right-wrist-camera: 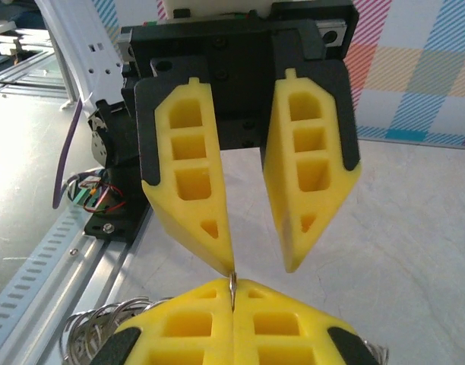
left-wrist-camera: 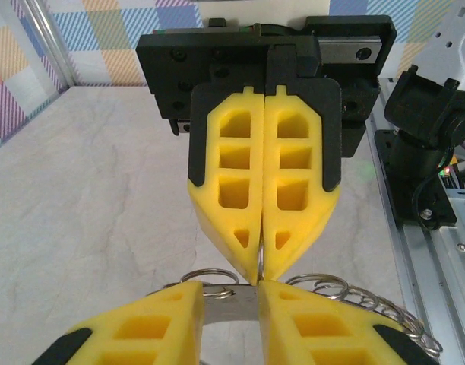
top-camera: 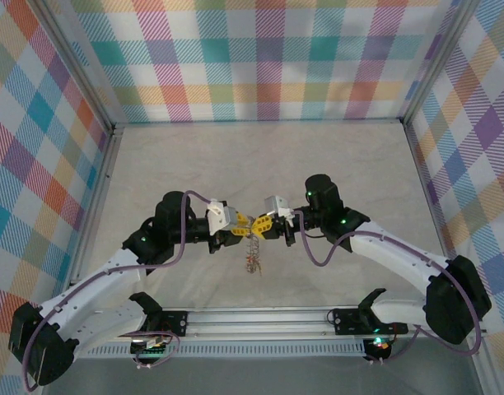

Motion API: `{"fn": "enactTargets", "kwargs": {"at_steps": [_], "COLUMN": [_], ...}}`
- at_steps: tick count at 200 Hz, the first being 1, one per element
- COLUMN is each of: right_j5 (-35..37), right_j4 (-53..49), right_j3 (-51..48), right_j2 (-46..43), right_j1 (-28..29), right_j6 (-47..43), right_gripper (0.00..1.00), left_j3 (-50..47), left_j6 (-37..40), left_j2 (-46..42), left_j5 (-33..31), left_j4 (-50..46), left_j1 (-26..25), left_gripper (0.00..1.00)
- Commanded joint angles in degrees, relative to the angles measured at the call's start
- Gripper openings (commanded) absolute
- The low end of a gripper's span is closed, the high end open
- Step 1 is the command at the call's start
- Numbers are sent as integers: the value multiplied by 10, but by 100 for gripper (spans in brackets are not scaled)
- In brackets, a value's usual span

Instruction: Put the keys on the keyring

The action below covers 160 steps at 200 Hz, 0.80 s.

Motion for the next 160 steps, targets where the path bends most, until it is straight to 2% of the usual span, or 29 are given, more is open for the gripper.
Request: {"fn": "enactTargets", "kwargs": {"at_steps": [1, 30, 71, 112, 160], "right_j5": [-4, 14, 23, 6, 15], "right_j4": [78, 92, 75, 76, 45], "right_j3": [-11, -12, -14, -13, 2], "right_j2": [-13, -13, -25, -22, -17], "right_j1": [5, 9, 9, 15, 20], "right_j6": [23, 25, 7, 9, -12], "right_gripper": [0, 0, 0, 0, 0], "left_j3": [13, 11, 9, 21, 17], "left_j6": [13, 11, 30, 29, 17], "left_j2": [9, 12, 2, 26, 20], "left_j5": [3, 25, 40, 41, 32], "left_j4": [-6, 0, -24, -22, 15], "left_j1": [-7, -7, -7, -7, -7], "left_gripper": [24, 24, 29, 22, 24]}}
